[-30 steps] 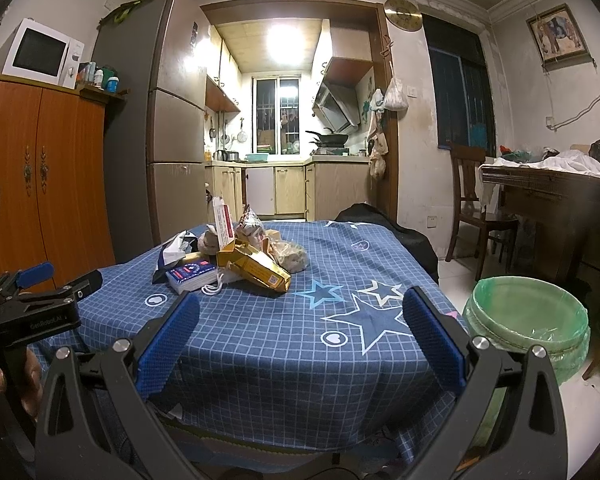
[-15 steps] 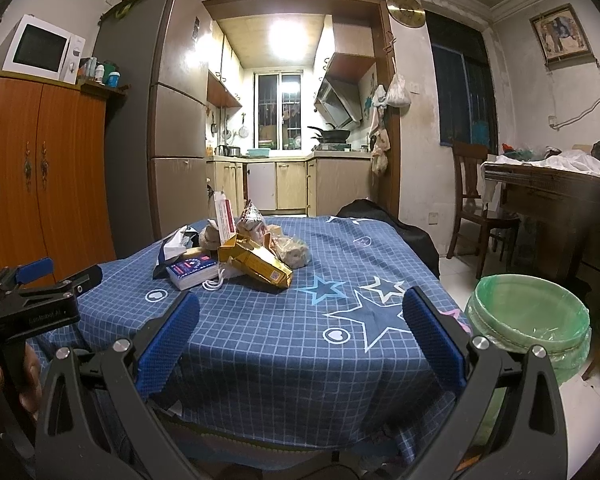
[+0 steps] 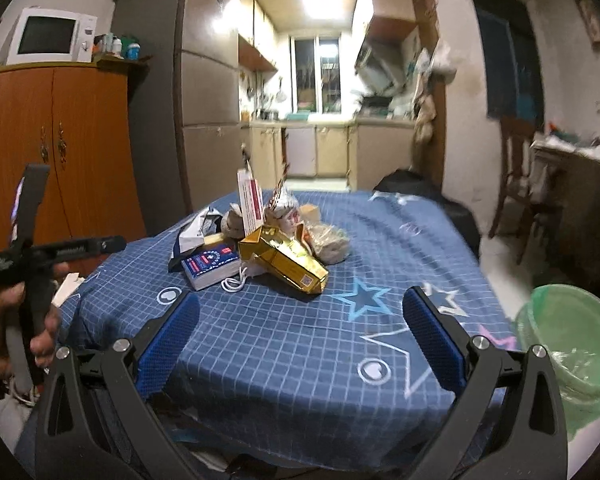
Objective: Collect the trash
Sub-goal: 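Grasp the white alcohol wipes packet with the left gripper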
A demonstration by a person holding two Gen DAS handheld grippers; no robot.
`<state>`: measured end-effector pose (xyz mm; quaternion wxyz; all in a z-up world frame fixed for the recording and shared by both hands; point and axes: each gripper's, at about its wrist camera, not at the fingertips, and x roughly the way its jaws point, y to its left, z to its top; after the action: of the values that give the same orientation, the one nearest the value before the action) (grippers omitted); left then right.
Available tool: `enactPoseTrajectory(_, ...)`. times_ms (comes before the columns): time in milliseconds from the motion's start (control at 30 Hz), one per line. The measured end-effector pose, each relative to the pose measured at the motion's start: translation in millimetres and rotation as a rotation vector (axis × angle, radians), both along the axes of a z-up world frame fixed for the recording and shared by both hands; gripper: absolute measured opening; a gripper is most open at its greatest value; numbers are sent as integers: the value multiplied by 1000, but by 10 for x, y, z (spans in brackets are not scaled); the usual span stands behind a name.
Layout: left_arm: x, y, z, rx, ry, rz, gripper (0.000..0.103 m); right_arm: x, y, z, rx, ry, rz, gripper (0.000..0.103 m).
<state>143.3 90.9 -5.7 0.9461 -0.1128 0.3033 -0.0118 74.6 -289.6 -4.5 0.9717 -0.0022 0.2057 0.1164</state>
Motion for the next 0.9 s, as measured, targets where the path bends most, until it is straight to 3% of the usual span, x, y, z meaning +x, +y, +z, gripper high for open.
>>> enactPoseTrajectory(233,904,57,-90,-121,139,-87,98,356,-19,-102,-2,92,44,98)
enactPoseTrajectory(467,1620,-77,-376,-114,266,-88,97,533,1,-269,-26,160,84,98)
enactPoseTrajectory(567,1676,-121,-431,-109,254,-92,87,613,-32,-268,-19,170,94,98)
enactPoseTrajectory(700,1718,-161,-450,-139,244,-122,59,843,-121,-221,41,193,113,93)
enactPoseTrajectory(900,1709,-250,-415,-125,227,-135,44,1310,-223,-38,133,222,141,64)
